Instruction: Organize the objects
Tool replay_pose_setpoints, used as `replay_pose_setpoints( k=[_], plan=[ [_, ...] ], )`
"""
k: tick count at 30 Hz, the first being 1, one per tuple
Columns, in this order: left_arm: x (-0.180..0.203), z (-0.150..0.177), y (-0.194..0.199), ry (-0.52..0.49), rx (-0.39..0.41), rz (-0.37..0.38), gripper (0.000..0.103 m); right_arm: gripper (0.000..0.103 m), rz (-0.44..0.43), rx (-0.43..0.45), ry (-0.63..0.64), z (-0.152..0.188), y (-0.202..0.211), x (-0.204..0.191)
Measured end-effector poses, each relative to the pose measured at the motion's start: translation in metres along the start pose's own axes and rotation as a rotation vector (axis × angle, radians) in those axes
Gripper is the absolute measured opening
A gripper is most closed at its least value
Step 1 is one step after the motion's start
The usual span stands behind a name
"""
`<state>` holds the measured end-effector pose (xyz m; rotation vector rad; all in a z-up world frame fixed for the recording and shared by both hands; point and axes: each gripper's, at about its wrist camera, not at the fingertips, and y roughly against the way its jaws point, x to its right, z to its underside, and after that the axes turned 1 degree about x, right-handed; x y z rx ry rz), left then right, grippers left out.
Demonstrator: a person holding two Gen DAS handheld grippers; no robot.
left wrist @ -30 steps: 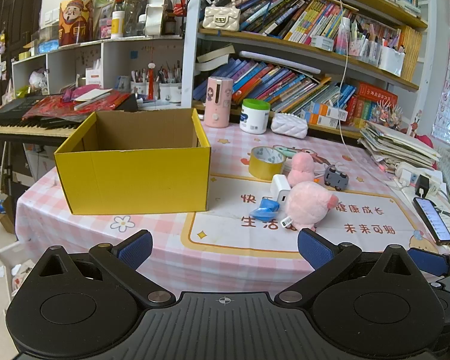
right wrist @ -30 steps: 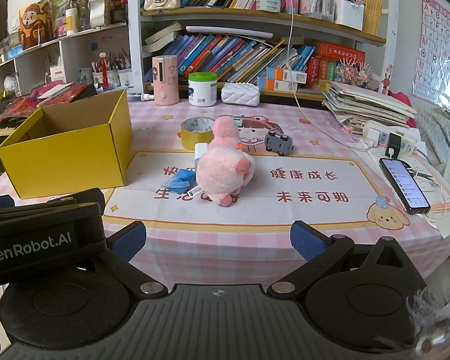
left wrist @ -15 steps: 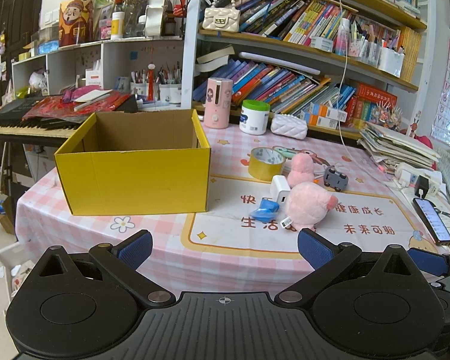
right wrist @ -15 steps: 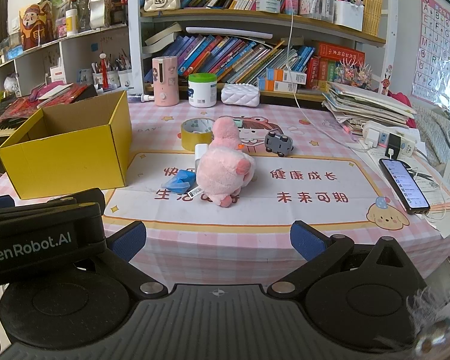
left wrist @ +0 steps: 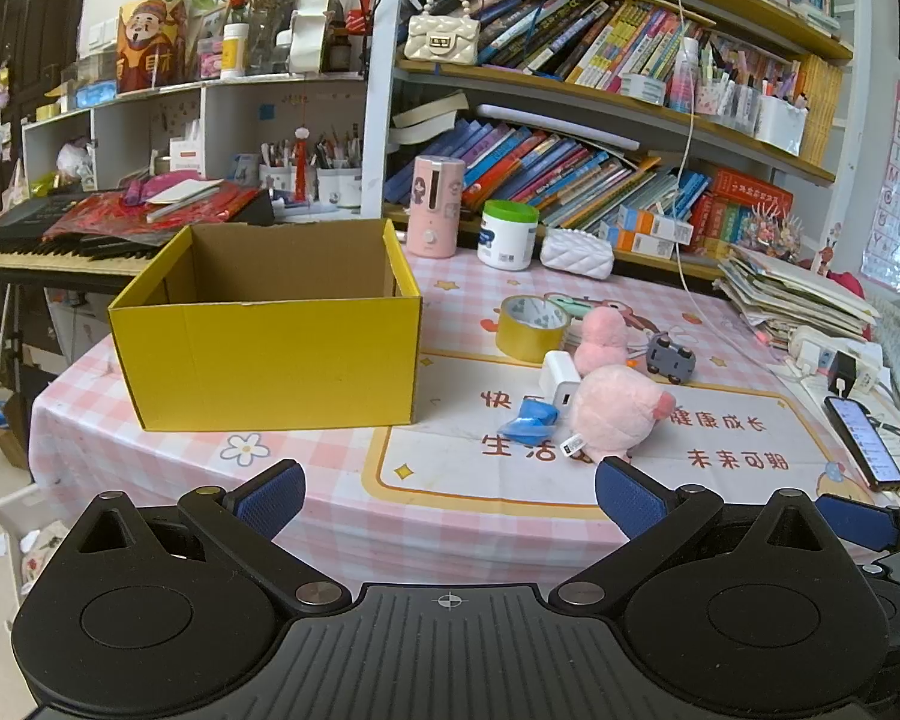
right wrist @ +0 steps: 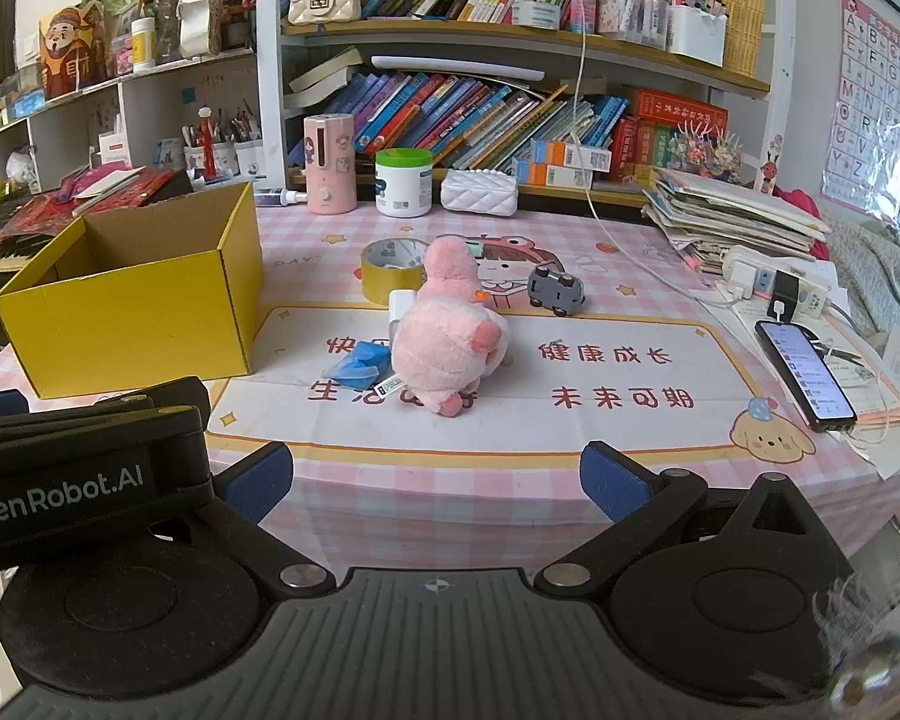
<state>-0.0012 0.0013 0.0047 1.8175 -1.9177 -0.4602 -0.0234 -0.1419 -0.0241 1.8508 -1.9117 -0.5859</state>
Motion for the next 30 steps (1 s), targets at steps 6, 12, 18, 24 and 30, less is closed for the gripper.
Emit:
replay_pose_setpoints(
  k=[6, 12, 18, 24, 30],
  plan=[
    [0.0006, -0.0002, -0.0004, 0.000, 0.001, 0.001, 0.103, 0.103, -0.001, 0.000, 0.000, 0.0006, -0.0001, 0.0000],
    [0.0010, -0.0003, -0.0006, 0.001, 0.002, 0.002, 0.103, 0.103, -0.001, 0.000, 0.000, 0.0009, -0.0002, -0.0004],
    [0.0010, 0.0000, -0.0007, 0.001, 0.002, 0.001, 0.103, 0.103, -0.001, 0.001, 0.000, 0.0011, -0.0001, -0.0005],
    [0.0008, 0.0004, -0.0008, 0.001, 0.002, 0.001, 0.103, 0.103, -0.001, 0.001, 0.000, 0.0012, -0.0001, -0.0006],
    [0.0018, 0.0005, -0.0014, 0.003, 0.003, 0.000, 0.103, 0.103, -0.004, -0.002, 0.003, -0.0010, 0.0008, -0.0040]
  ],
)
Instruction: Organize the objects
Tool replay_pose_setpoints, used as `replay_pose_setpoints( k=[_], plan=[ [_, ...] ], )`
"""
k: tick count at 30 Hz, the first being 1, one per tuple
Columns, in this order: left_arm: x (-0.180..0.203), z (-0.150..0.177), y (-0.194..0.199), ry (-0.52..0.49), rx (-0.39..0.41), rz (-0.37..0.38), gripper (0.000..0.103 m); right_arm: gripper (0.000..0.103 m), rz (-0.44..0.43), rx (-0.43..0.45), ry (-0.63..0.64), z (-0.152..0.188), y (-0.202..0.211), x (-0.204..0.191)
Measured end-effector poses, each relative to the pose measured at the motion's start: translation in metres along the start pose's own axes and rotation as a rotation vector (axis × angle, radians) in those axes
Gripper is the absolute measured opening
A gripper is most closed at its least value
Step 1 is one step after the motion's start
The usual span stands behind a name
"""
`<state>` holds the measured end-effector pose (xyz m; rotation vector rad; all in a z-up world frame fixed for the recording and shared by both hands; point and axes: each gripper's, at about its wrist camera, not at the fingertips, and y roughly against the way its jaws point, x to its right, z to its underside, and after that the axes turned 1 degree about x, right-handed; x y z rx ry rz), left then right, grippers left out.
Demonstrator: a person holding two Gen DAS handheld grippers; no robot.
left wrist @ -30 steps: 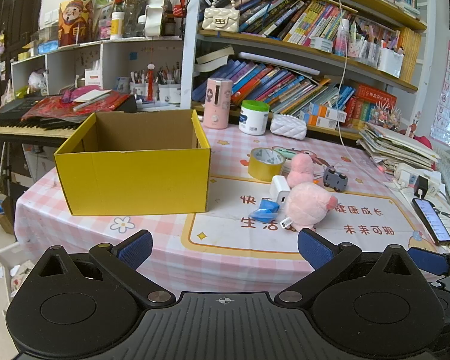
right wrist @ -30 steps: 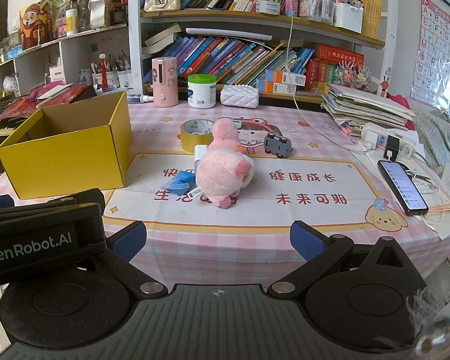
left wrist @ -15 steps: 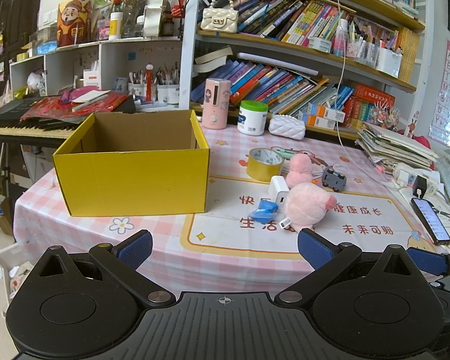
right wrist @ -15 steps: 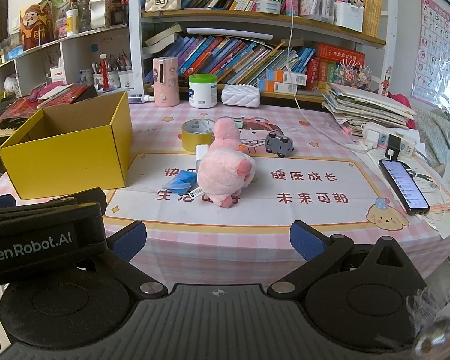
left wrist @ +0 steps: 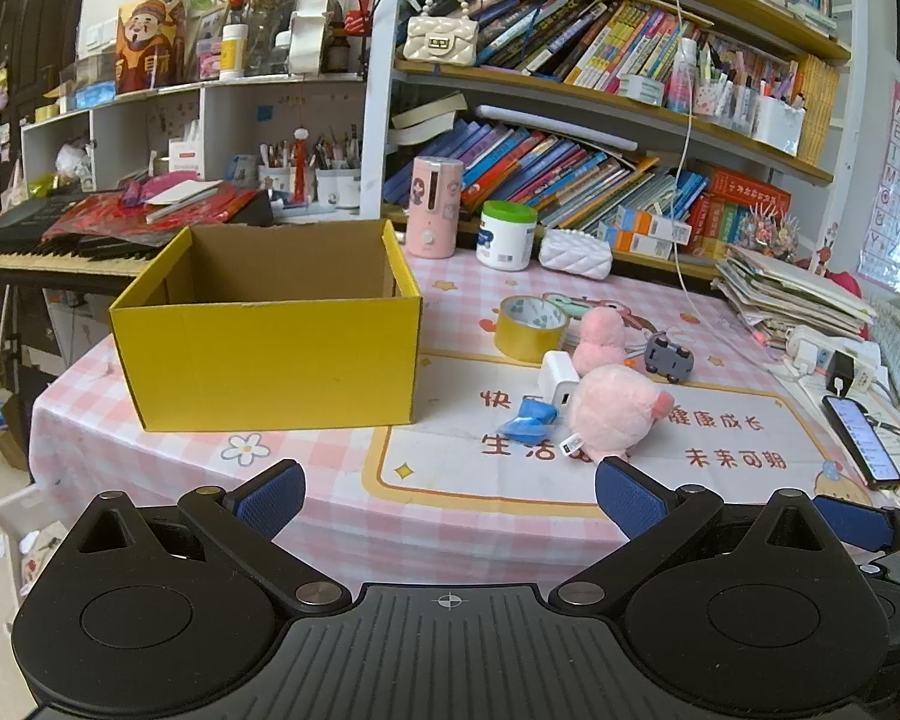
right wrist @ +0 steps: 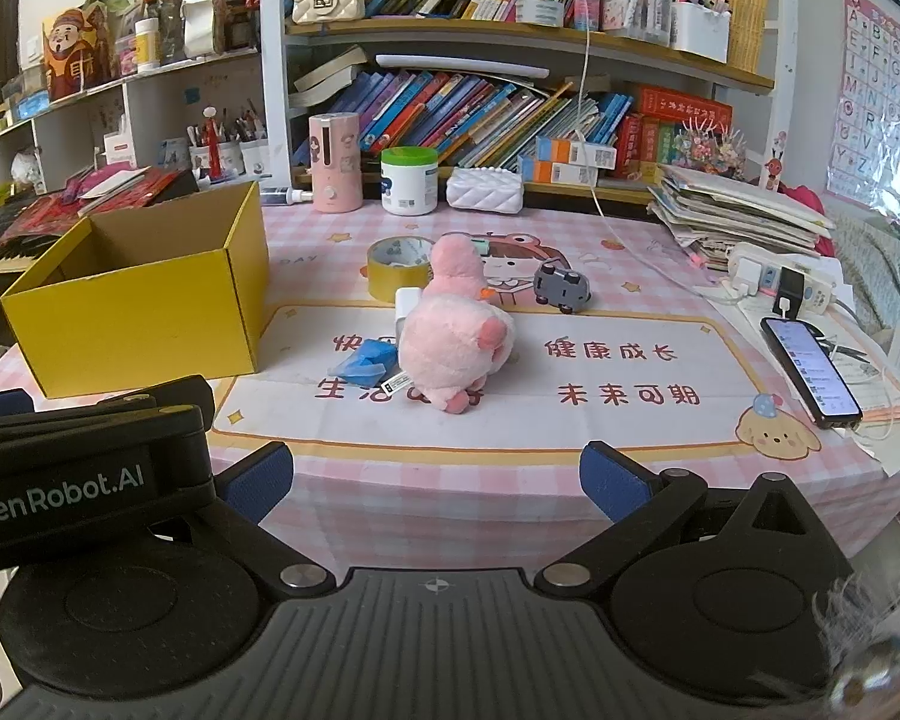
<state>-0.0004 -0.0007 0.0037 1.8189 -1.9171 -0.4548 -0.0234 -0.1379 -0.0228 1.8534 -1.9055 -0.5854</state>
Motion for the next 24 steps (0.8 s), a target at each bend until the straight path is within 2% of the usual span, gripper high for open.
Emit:
replay_pose_setpoints(
  k=[24],
  plan=[
    [0.005, -0.007, -0.023, 0.014, -0.005, 0.001, 0.103, 0.101, -0.011, -0.004, 0.023, -0.013, -0.022, 0.011]
  ],
)
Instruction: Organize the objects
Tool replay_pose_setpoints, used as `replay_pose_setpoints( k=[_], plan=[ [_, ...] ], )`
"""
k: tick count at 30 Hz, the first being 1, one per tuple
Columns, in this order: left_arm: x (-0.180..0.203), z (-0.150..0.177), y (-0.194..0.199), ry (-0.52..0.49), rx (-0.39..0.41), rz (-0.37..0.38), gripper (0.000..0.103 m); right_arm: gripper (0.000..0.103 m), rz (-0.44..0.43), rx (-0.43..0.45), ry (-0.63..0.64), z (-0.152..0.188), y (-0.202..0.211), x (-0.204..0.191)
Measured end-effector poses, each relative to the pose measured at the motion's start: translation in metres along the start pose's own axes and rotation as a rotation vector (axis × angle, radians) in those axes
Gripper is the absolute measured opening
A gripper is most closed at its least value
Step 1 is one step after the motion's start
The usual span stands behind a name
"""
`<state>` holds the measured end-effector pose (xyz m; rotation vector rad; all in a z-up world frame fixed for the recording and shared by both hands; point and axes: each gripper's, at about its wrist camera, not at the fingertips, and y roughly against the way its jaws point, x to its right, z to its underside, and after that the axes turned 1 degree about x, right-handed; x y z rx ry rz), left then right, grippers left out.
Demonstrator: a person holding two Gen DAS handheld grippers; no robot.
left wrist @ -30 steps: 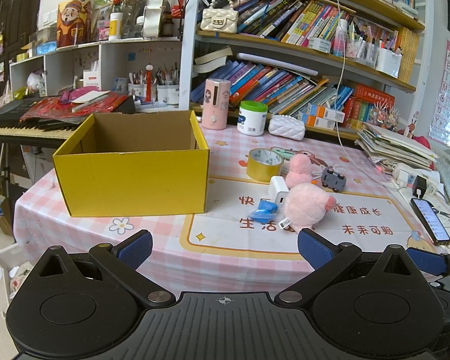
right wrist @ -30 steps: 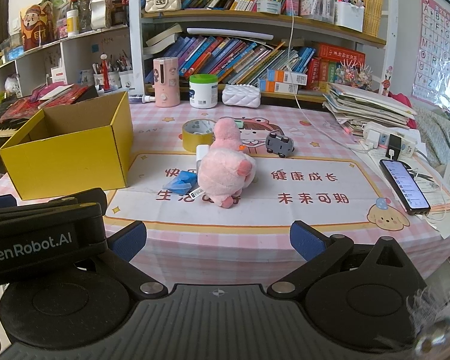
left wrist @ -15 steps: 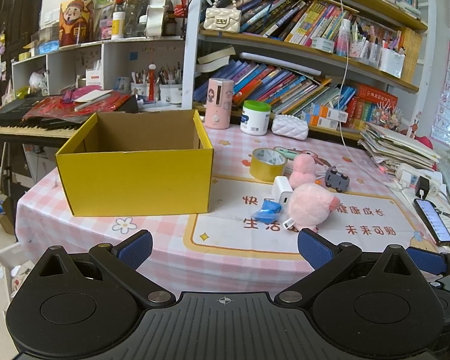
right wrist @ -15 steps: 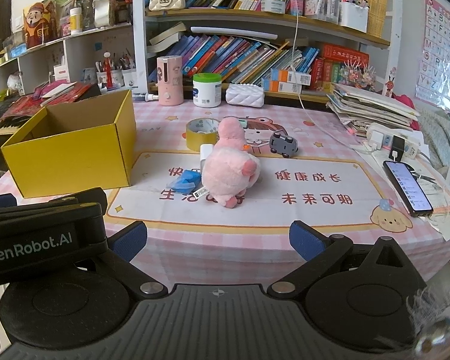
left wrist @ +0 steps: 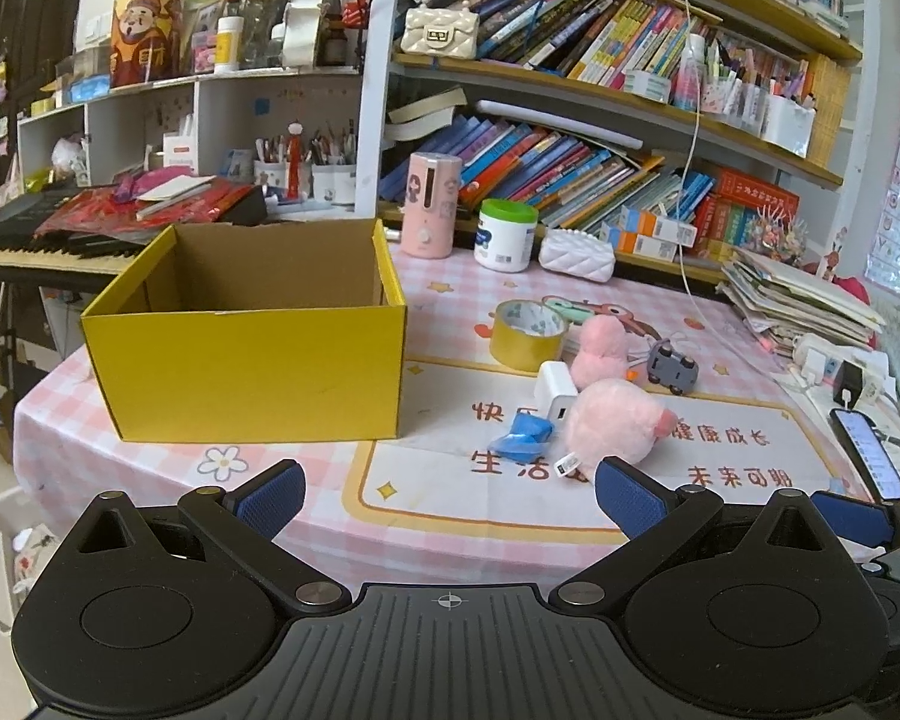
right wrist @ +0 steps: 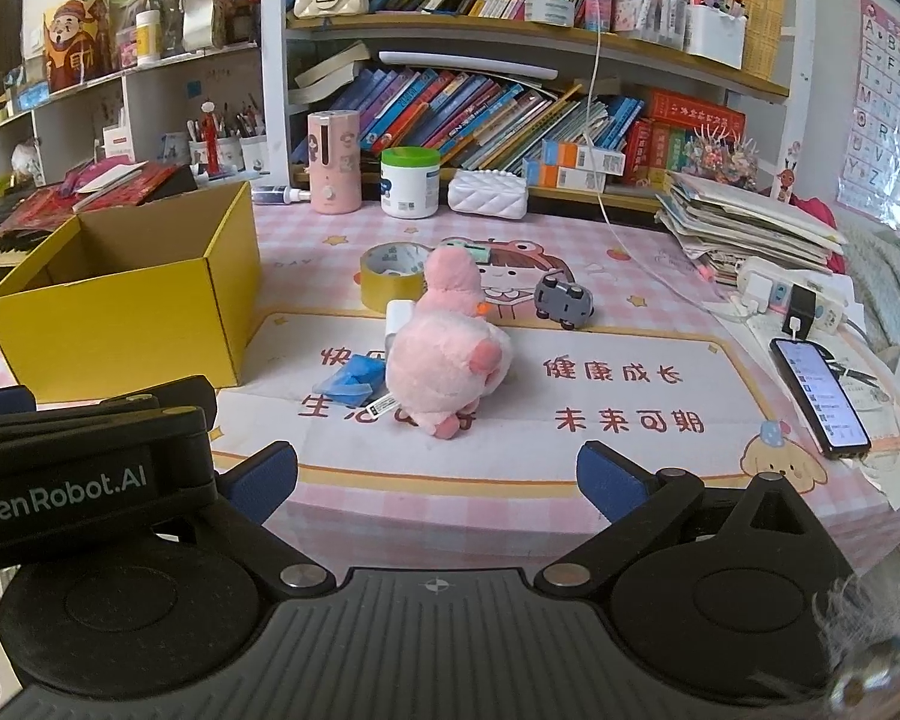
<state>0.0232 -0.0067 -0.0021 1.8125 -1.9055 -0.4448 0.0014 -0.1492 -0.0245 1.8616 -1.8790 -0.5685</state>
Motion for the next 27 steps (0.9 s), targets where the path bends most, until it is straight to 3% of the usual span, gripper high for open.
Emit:
replay_pose_setpoints(
  k=[27],
  plan=[
    [0.004, -0.006, -0.033, 0.003, -0.027, 0.000, 0.103, 0.098, -0.008, -0.037, 0.016, -0.014, -0.035, 0.008]
  ],
)
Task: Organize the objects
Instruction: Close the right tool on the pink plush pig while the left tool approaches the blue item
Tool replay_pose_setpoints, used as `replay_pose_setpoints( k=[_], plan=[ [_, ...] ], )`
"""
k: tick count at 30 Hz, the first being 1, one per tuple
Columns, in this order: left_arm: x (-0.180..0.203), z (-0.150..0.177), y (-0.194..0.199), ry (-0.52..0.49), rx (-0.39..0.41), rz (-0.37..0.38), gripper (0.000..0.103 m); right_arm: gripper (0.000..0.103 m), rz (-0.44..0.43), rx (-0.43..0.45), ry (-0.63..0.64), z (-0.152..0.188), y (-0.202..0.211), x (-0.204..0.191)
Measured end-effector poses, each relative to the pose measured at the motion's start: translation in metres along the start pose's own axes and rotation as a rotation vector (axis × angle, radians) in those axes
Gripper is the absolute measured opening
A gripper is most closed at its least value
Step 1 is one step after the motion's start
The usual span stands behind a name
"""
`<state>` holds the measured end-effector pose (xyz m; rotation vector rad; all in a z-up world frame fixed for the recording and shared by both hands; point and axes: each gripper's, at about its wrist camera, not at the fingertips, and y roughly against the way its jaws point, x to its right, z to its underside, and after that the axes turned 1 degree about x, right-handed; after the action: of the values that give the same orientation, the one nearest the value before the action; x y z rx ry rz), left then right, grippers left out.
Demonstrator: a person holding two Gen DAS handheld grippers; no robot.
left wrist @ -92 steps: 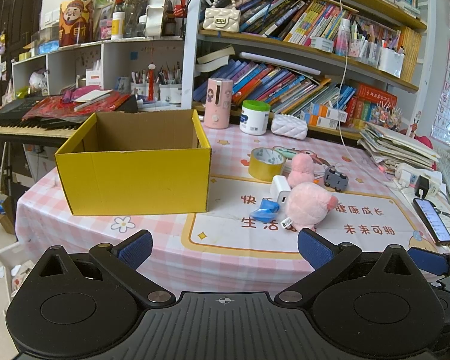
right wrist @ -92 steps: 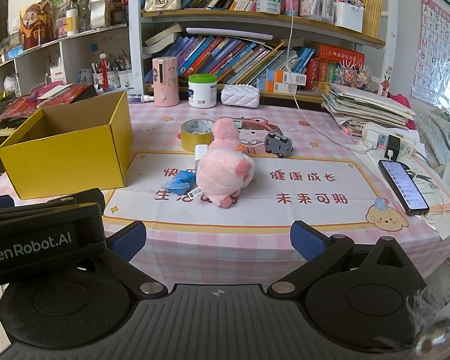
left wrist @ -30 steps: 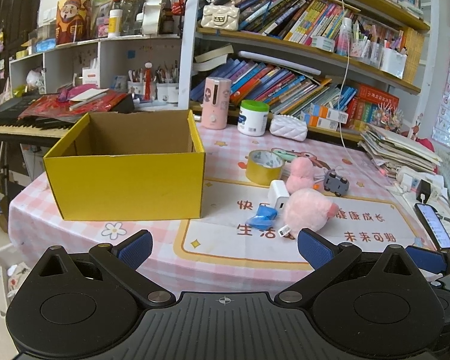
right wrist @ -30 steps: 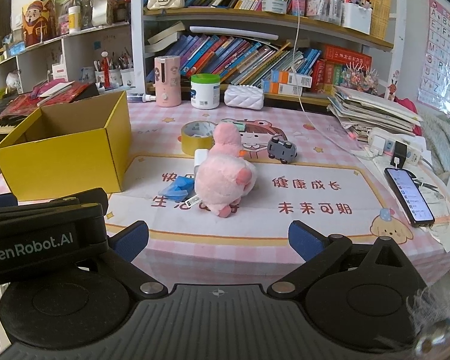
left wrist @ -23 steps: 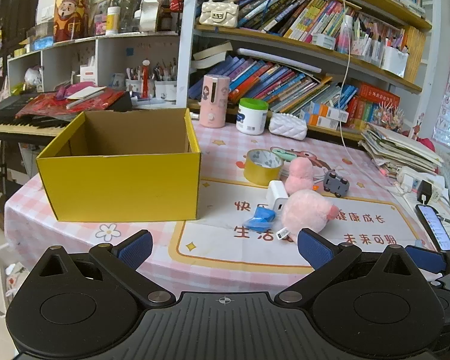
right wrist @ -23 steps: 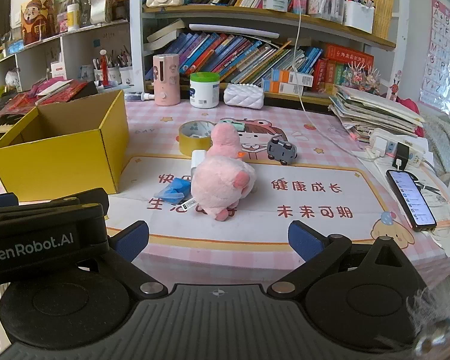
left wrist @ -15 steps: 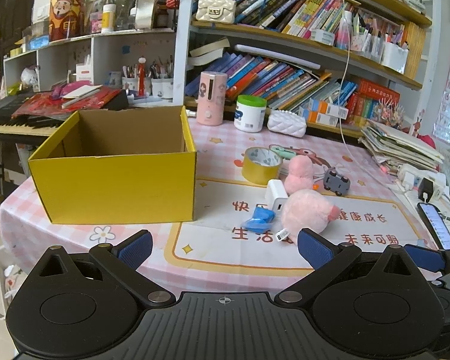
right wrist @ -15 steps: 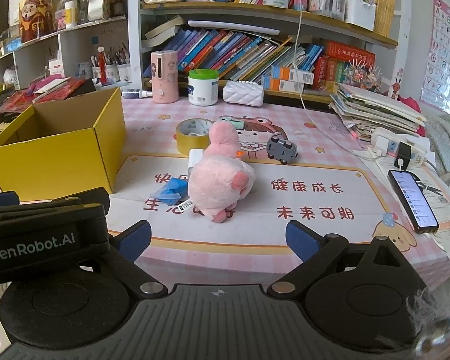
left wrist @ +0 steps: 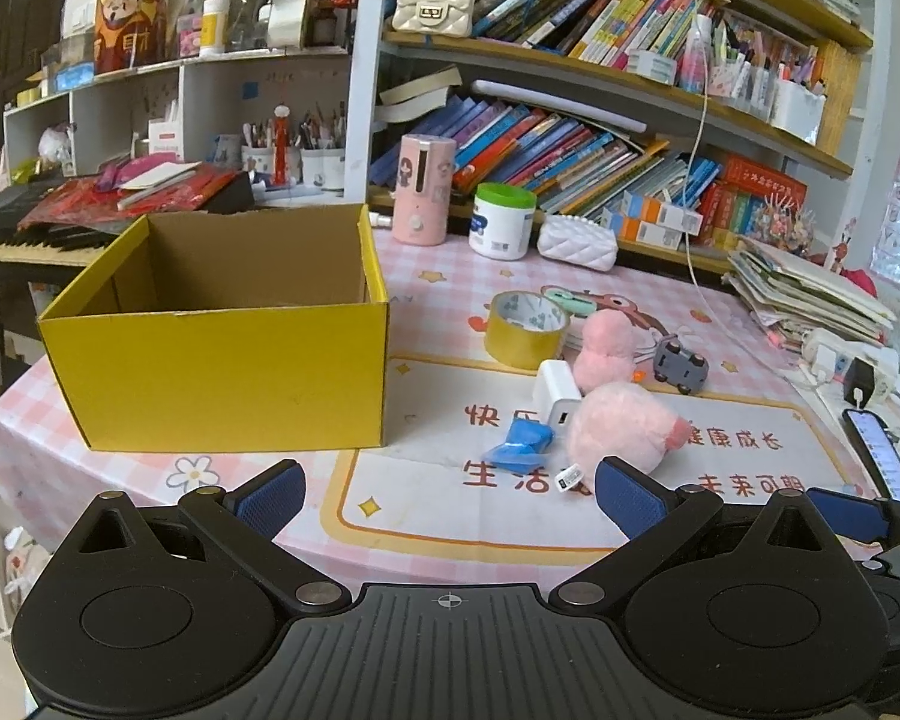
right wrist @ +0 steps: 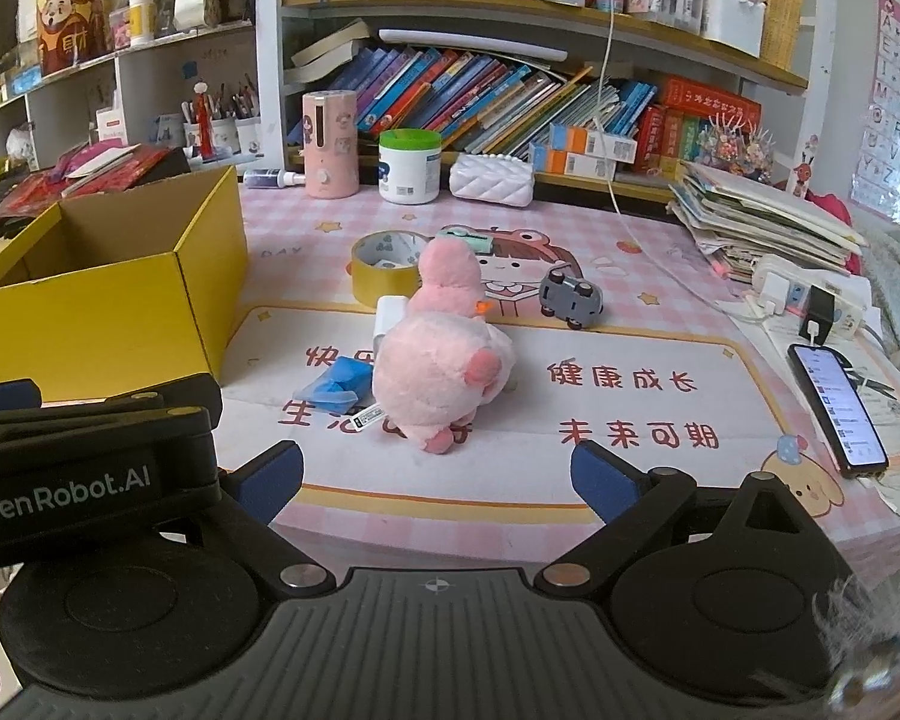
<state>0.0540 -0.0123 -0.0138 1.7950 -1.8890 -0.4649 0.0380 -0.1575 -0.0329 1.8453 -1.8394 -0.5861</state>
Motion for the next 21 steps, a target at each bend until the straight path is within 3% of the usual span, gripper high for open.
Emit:
replay_pose_setpoints(
  k=[21],
  plan=[
    [0.021, -0.020, -0.047, 0.045, -0.034, -0.059, 0.102, 0.098, -0.025, -0.028, 0.016, -0.029, -0.047, 0.035]
  ],
)
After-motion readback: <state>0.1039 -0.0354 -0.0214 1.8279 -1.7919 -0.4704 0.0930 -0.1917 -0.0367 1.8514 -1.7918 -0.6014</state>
